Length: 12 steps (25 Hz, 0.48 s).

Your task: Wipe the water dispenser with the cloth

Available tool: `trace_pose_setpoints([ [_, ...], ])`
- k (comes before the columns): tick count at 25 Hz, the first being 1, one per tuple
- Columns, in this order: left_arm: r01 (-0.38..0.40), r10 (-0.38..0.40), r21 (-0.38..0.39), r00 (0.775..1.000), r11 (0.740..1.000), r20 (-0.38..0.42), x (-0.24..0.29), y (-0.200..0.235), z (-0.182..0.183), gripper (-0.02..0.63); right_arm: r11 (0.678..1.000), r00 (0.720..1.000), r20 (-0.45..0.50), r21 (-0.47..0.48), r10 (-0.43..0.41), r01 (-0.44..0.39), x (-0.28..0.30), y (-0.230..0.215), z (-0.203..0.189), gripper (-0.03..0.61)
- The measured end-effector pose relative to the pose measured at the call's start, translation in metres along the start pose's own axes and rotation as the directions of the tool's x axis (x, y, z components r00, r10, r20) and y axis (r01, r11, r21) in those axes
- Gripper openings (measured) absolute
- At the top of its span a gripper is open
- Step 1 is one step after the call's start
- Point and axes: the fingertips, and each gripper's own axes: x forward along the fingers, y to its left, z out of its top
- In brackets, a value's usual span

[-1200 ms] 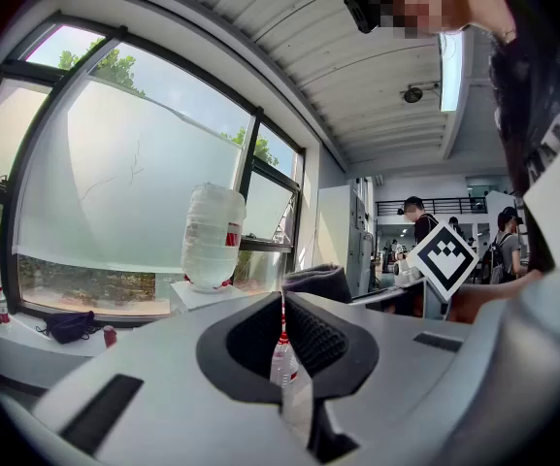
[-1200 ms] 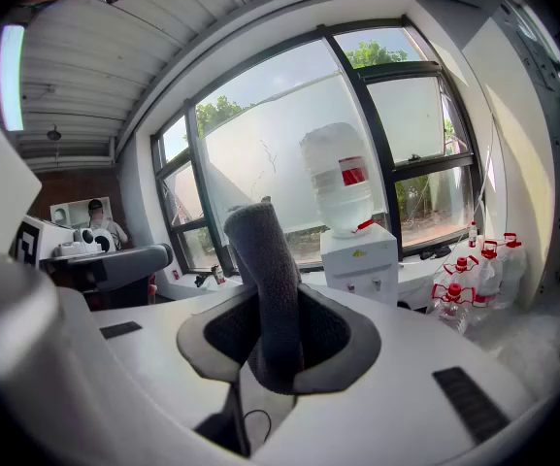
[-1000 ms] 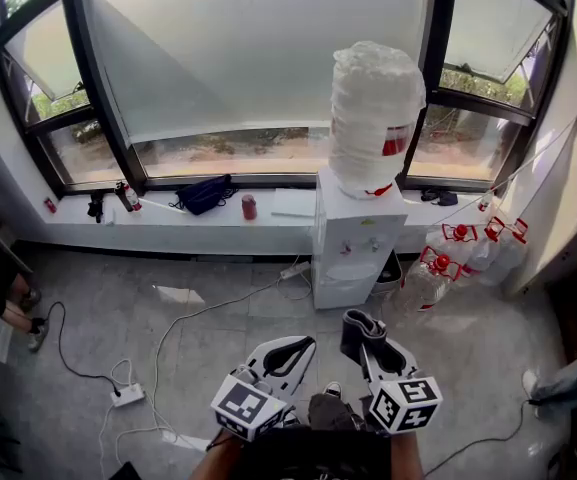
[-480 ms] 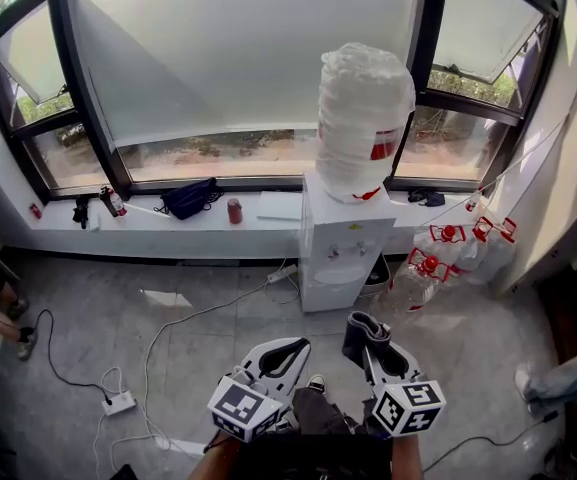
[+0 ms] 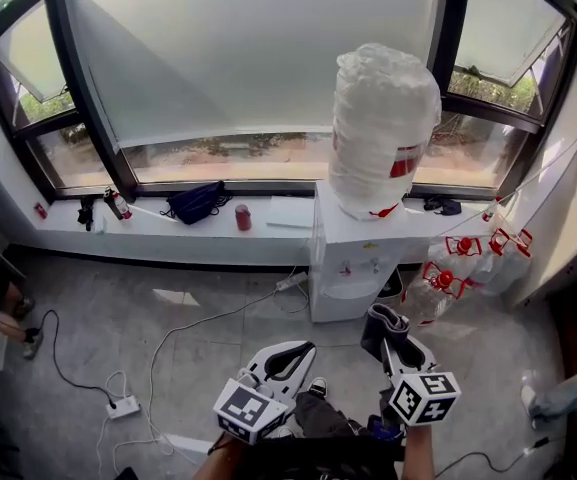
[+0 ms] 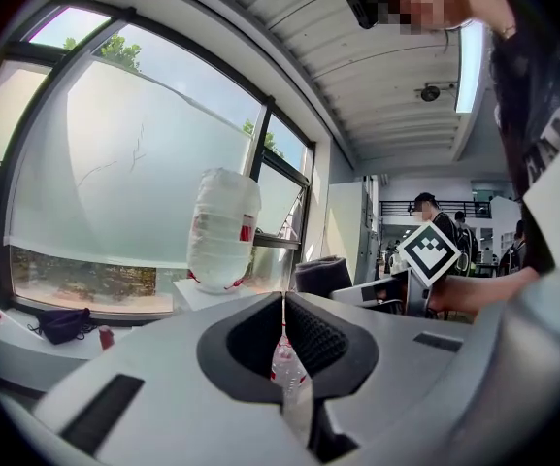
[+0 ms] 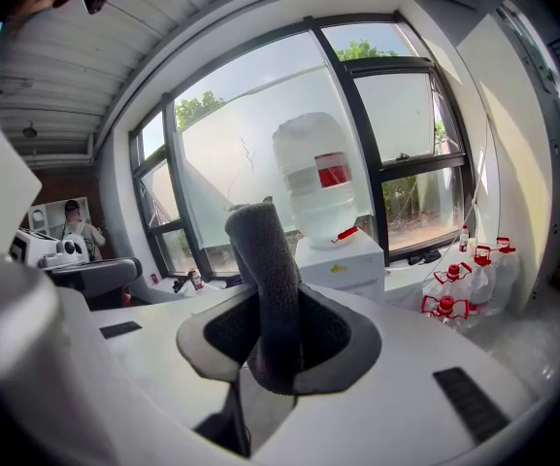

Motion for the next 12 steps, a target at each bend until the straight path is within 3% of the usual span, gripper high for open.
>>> trace_pose_setpoints([
  [12, -0.081, 0.08, 0.042, 0.996, 0.996, 0.024, 0.09, 0.087, 0.053, 0.02, 0.994, 0.996, -0.093, -0.104, 0.012, -0.022, 0.149, -0.072, 0.052, 0.103],
])
